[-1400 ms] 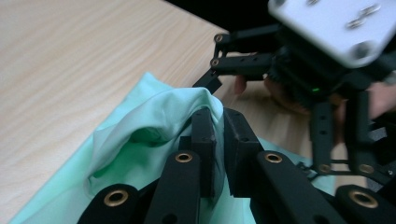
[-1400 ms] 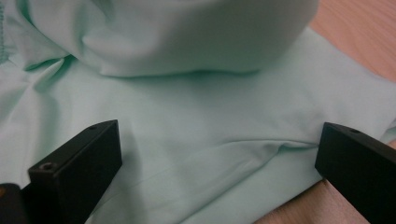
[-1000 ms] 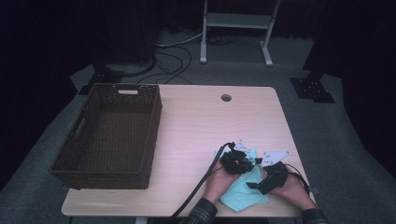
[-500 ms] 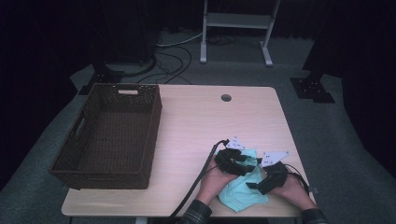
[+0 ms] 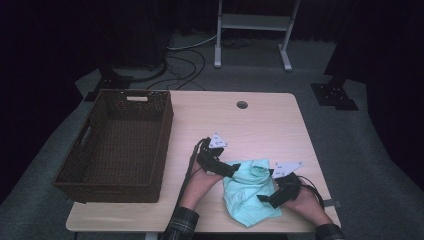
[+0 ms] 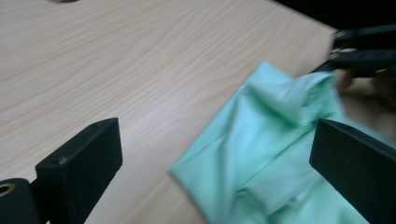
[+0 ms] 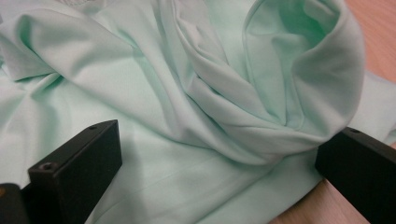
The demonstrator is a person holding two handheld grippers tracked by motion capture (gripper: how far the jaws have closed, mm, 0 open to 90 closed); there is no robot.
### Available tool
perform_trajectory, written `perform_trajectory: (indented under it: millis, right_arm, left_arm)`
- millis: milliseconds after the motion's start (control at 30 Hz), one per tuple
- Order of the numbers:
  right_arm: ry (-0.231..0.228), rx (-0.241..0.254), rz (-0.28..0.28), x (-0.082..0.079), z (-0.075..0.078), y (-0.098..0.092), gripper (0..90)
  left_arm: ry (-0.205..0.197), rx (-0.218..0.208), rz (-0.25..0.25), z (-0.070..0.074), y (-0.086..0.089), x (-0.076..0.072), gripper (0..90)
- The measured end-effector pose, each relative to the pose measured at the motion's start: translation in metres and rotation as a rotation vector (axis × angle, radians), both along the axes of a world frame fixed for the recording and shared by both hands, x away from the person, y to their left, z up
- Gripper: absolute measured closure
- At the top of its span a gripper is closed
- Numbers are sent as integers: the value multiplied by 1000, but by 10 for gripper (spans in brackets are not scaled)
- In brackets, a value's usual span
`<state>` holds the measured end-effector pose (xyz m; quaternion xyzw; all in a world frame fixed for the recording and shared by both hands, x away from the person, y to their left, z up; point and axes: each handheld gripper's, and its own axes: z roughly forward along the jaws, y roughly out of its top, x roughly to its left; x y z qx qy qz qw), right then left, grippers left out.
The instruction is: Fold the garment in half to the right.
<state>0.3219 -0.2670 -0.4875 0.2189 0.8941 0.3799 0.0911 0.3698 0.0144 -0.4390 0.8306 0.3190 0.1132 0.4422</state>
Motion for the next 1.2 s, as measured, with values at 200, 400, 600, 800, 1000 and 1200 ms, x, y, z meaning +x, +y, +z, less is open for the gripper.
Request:
perform_trajectory:
  millis: [200,400,600,800,1000,1200]
  right_arm:
    - [5,0,-26,0,0,12,0]
    - [2,0,-36,1,0,19,0]
    - [3,1,-36,1,0,19,0]
    - [4,2,-36,1,0,19,0]
    - [4,2,-36,1,0,19,0]
    - [4,1,-35,1,0,19,0]
  left_arm:
    - [12,64,63,-17,13,16,17]
    - [13,88,80,-29,12,27,18]
    - [-15,43,14,-30,14,21,260]
    - [-31,-2,-42,-29,13,18,594]
    - [16,26,-83,-35,6,20,659]
    - [34,80,-80,-37,0,21,849]
